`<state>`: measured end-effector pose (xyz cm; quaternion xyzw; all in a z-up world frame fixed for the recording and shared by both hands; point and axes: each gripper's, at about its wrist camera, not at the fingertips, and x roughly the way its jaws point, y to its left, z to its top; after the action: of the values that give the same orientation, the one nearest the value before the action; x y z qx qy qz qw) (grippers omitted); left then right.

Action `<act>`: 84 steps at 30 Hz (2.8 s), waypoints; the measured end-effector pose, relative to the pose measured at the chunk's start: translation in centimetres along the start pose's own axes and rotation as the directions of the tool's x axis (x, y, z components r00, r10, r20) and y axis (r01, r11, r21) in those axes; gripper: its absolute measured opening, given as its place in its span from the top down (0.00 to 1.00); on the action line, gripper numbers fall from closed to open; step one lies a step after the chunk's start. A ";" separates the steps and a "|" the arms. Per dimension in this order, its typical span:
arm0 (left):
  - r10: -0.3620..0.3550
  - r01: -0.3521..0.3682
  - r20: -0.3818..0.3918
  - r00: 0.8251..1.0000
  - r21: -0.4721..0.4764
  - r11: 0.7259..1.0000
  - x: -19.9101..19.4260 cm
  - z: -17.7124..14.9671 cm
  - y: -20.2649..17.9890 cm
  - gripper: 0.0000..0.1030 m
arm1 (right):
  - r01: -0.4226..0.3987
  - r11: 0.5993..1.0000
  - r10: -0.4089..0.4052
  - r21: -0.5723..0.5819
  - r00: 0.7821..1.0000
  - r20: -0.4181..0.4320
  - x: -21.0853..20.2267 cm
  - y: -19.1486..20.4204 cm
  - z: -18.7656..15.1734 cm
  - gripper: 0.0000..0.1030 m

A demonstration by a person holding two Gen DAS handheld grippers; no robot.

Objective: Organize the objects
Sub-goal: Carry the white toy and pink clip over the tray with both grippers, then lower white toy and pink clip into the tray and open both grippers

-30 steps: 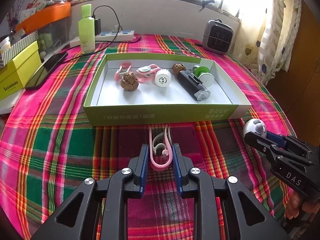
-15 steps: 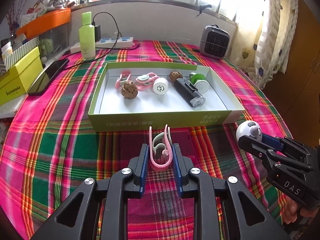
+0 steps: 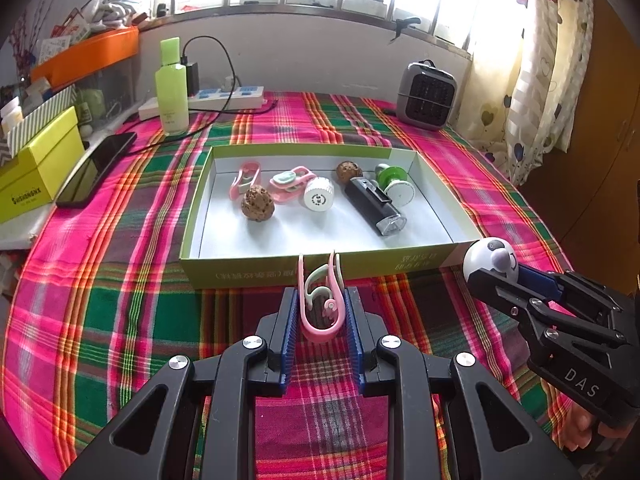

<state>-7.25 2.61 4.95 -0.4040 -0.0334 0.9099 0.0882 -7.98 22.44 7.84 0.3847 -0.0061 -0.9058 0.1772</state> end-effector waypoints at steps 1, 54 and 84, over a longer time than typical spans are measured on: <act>-0.001 0.001 0.001 1.000 0.000 1.000 0.0 0.1 0.0 0.79 | 0.001 1.000 -0.001 -0.002 1.000 0.001 0.1 0.0 0.1 0.68; 0.021 -0.021 -0.064 0.998 -0.008 1.000 6.6 4.8 1.4 0.79 | 0.058 0.998 -0.058 0.003 0.996 -0.068 6.4 -2.4 4.6 0.68; 0.043 -0.044 -0.089 0.995 -0.012 0.999 8.2 5.1 1.7 0.79 | 0.040 0.999 -0.043 -0.036 0.994 -0.097 8.4 -1.9 4.9 0.68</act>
<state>-16.65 2.51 2.19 -0.4450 -0.0270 0.8926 0.0669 -17.37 20.93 5.18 0.4254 0.0259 -0.8895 0.1649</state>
